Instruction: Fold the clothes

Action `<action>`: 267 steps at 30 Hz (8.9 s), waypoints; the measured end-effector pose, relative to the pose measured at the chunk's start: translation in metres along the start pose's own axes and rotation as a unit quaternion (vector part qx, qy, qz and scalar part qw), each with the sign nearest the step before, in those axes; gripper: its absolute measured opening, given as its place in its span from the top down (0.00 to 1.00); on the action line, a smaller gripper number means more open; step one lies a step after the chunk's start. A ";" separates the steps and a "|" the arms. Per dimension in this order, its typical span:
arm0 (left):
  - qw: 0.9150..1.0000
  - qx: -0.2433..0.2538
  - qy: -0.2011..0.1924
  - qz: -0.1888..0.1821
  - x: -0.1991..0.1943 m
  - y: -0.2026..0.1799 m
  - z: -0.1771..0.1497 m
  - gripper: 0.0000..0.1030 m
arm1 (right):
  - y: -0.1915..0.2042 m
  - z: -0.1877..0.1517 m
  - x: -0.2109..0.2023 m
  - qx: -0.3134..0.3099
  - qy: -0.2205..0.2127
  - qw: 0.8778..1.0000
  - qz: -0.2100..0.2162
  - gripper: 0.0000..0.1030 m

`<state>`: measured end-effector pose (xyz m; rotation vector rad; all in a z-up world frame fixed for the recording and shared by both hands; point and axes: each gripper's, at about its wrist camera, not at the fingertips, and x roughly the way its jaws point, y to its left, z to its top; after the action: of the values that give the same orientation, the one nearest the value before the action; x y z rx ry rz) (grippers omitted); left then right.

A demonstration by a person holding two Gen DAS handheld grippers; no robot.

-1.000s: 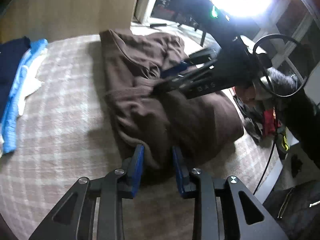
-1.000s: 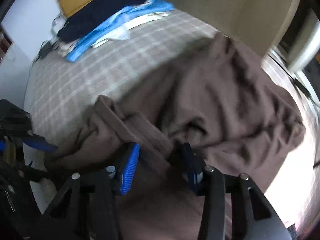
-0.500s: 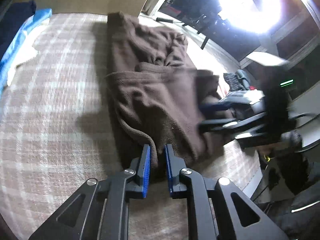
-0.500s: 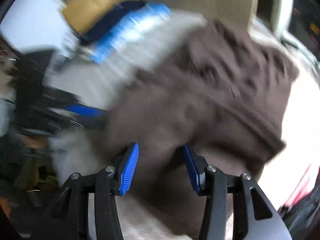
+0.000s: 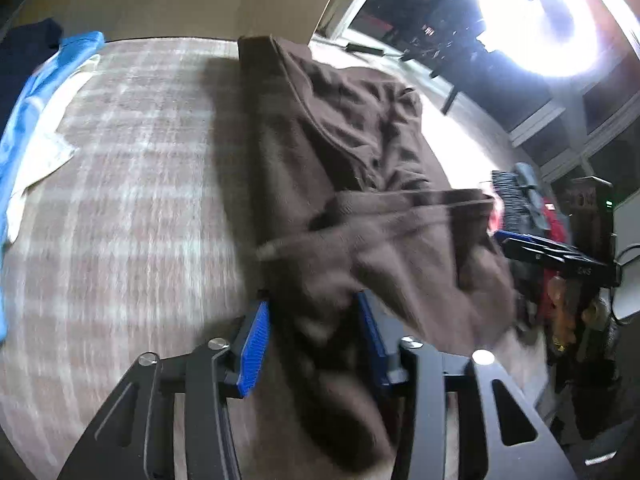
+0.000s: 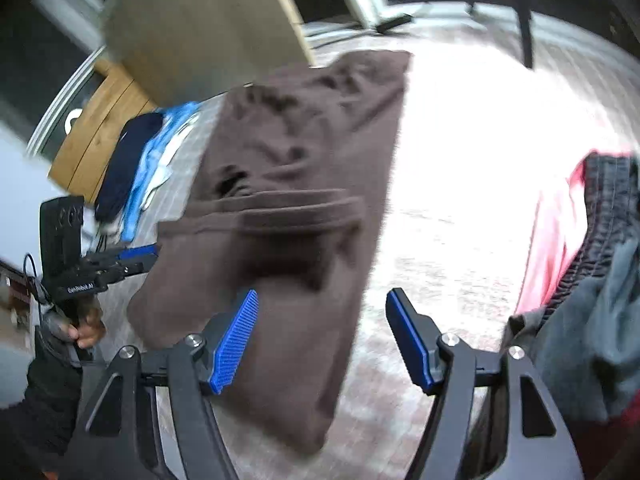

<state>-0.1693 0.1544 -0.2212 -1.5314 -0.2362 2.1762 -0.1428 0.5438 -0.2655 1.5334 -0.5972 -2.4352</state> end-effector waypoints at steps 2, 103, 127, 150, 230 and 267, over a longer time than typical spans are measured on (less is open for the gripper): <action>1.000 0.012 -0.001 0.008 -0.002 -0.007 0.004 0.93 | -0.004 0.001 0.010 0.011 -0.001 0.999 0.033 0.44; 0.973 0.227 0.020 -0.027 0.040 0.009 0.212 0.90 | -0.027 0.201 0.057 -0.062 -0.046 0.996 0.050 0.87; 0.944 0.316 0.090 0.028 -0.042 -0.044 -0.067 0.84 | 0.023 -0.062 -0.017 -0.052 0.037 0.996 -0.070 0.86; 0.957 0.279 0.062 -0.049 0.018 -0.153 -0.038 0.70 | 0.051 -0.033 -0.024 -0.099 -0.022 0.990 -0.094 0.49; 0.960 0.276 0.044 -0.002 -0.044 -0.094 -0.065 0.86 | 0.092 -0.056 -0.051 -0.115 0.081 0.990 0.012 0.96; 0.976 0.167 0.080 -0.117 0.029 -0.162 -0.045 0.64 | 0.035 0.027 -0.029 -0.088 -0.025 0.996 -0.011 0.74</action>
<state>-0.0909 0.3046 -0.1975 -1.3987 0.0041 1.7942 -0.1556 0.5290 -0.2166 1.4200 -0.3648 -2.4741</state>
